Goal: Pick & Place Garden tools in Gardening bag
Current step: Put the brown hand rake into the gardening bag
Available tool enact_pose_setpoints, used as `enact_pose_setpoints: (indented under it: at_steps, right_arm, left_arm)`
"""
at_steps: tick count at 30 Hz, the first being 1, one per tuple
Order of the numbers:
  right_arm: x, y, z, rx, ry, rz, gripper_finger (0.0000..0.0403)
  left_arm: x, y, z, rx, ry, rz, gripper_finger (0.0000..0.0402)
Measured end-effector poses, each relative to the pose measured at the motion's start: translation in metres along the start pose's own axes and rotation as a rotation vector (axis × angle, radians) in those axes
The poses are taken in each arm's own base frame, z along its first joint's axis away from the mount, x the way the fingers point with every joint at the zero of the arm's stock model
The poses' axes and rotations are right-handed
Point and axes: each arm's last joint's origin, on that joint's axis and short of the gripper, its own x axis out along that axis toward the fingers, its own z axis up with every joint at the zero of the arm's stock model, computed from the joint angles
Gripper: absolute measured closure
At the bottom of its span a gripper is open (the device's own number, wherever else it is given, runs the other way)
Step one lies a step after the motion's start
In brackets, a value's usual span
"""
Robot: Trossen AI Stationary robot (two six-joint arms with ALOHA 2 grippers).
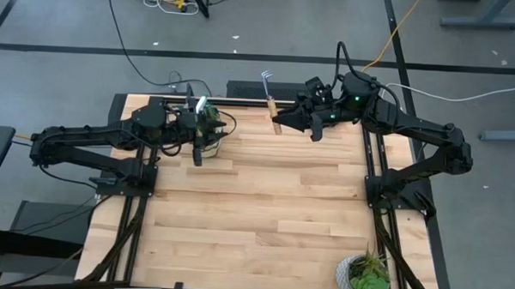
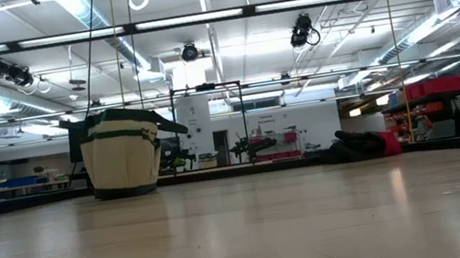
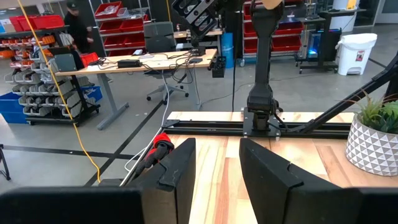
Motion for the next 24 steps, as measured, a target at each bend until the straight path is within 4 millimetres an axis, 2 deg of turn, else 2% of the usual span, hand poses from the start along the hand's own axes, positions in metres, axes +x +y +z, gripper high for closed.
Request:
enact_pose_setpoints:
  at_steps: [15,24]
  right_arm:
    - [0.0,0.0008,-0.0002,0.018,0.012,0.022,0.0353]
    - [0.0,-0.0015,-0.0012,0.136,0.002,-0.026,0.0353]
  left_arm:
    - [-0.0001,0.0,0.0002,0.0,-0.001,0.0,0.0271]
    - [0.0,0.0002,0.0005,-0.018,-0.006,0.002,0.0271]
